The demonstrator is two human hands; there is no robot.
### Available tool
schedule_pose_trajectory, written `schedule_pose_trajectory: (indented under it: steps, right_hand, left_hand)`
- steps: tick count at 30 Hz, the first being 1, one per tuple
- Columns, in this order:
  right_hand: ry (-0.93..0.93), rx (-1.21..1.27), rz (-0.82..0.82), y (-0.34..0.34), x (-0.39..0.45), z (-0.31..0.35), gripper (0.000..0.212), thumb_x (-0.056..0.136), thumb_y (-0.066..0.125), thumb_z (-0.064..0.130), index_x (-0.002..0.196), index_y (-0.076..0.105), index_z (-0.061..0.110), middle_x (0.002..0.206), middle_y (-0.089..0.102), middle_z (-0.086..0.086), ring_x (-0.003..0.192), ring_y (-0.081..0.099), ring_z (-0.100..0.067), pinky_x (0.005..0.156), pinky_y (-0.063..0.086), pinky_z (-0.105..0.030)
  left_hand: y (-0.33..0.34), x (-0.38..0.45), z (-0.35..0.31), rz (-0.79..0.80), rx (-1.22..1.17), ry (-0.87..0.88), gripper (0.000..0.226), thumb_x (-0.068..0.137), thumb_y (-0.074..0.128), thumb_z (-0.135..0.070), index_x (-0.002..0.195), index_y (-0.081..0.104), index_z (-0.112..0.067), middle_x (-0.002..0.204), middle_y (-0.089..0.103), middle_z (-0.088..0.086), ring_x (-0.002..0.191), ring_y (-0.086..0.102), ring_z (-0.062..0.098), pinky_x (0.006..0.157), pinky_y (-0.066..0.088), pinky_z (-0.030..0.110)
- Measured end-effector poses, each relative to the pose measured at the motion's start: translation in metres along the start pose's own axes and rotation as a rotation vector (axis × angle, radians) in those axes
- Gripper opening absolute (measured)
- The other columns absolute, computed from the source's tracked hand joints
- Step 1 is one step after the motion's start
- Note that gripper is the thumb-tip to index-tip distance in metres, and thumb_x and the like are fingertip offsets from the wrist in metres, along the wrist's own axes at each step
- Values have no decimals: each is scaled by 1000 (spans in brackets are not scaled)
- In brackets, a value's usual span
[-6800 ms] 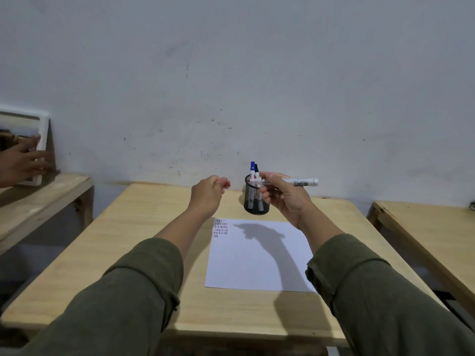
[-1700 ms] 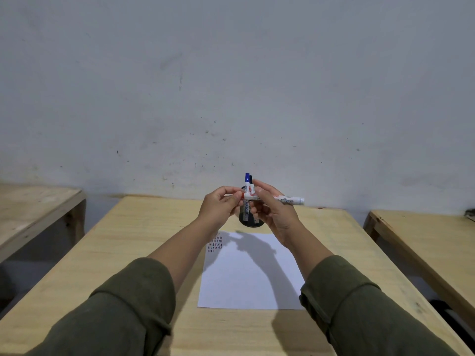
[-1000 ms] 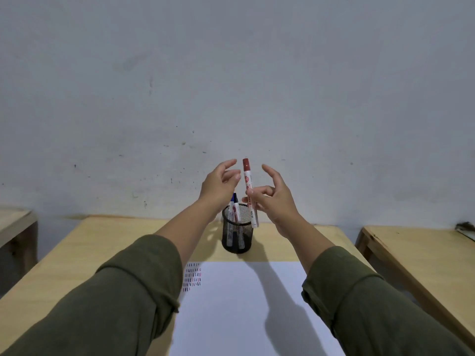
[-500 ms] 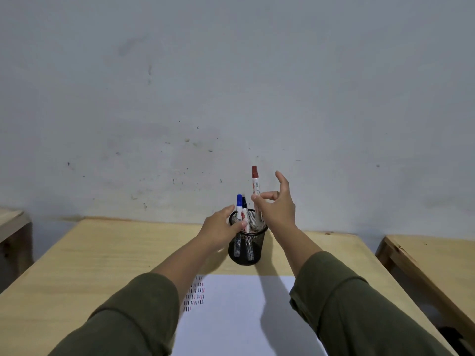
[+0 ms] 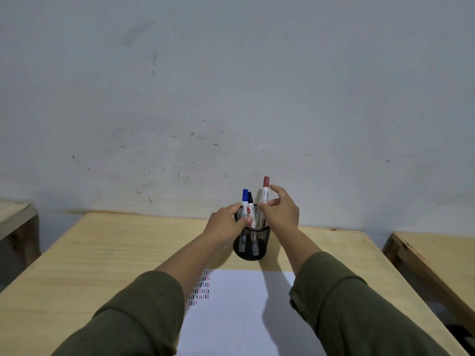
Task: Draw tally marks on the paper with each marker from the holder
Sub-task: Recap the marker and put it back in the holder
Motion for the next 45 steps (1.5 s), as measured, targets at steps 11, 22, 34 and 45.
schedule_pose_trajectory:
  steps: [11,22,34,45]
  right_hand:
    - [-166,-180,99,14,-4,11,75,86,53,10,145,24,46,100,58,-5,97,58,-27,78,51,-39]
    - [-145,-256,66,6,4,11,65,88,51,27,138,22,55,105,60,-12,87,49,-23,82,51,-40]
    - [-205,-241,106,5,-7,8,51,79,64,9,123,48,29,106,62,-6,105,54,-26,77,42,-33]
    - [-255,-456,229,16,-4,15,57,88,56,23,141,38,37,149,33,-2,135,27,-23,107,29,-44]
  left_hand:
    - [2,3,4,19,19,-11,56,89,56,-34,141,40,-19,144,48,4,134,40,23,104,33,28]
    - [3,6,8,25,11,-22,59,88,57,-35,142,38,-18,146,45,5,135,40,23,105,32,28]
    - [5,8,10,29,12,-24,61,88,57,-36,142,37,-16,149,41,5,138,35,23,109,30,30]
    - [6,10,9,28,47,-17,62,89,56,-37,143,36,-14,149,41,6,139,34,23,109,28,28]
Point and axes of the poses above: each hand's wrist, its own x-axis towards the middle knuckle, its own y-axis out of the palm, z = x × y, the point moved 9 cm from there along x, towards the middle knuckle
